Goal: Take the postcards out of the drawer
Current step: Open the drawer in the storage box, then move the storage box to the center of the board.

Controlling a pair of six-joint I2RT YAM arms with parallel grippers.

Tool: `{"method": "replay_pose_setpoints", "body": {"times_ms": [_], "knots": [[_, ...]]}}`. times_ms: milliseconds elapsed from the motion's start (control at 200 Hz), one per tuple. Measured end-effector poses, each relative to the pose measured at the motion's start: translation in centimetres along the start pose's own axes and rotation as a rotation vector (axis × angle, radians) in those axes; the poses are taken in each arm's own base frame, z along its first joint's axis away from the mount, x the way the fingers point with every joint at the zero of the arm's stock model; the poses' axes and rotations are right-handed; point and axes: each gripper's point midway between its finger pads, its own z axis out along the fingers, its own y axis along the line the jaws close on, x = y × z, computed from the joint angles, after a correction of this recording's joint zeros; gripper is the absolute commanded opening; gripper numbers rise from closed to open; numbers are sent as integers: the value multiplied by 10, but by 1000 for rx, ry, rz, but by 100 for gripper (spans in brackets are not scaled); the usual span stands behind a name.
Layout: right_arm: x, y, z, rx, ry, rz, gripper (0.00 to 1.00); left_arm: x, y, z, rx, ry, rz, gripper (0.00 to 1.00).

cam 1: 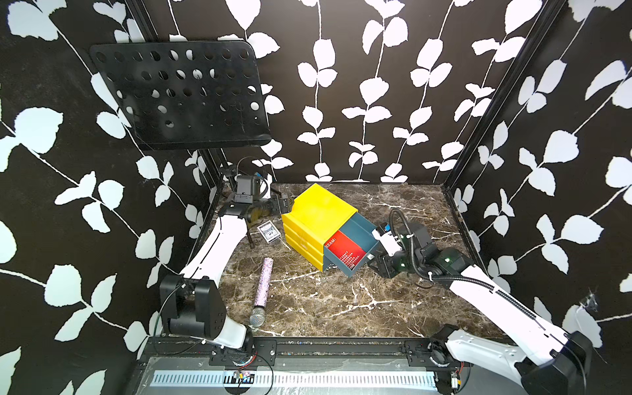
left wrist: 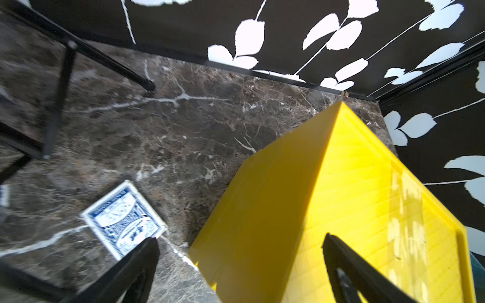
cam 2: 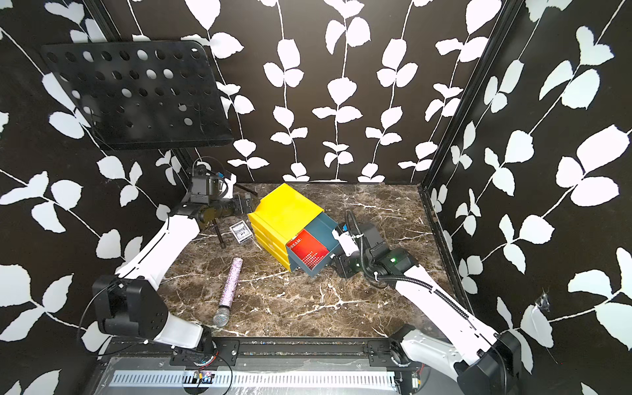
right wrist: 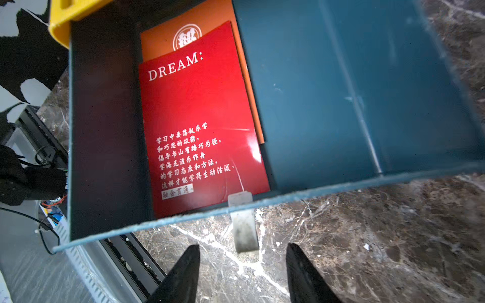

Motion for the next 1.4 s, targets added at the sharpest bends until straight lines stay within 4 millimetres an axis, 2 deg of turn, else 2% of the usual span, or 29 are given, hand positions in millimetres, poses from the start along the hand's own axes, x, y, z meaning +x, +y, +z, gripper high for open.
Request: {"method": "replay_pose_setpoints", "body": {"times_ms": [205,305,450,600,720,900,1175,1400], "knots": [[-39,-3,-32,76,-78,-79,69,-11,-14,-53,-16,-63,52,99],[-58,-2,-43,99,-113,-113,71,-9,-25,-77,22,-98,40,99],[-81,0,-42,100,-121,-154,72,16,-35,-97,77,-82,-20,99],[-90,0,-20,82,-84,-168,73,54,-38,-104,125,-31,-124,99],[-91,0,6,50,-35,-164,74,80,-42,-102,175,5,-218,99],[-96,1,34,13,11,-158,74,93,-54,-87,245,31,-310,99],[-119,2,51,0,7,-172,74,89,-77,-48,306,56,-332,99],[-119,-5,70,17,53,-166,74,92,-86,-10,309,78,-352,99]]}}
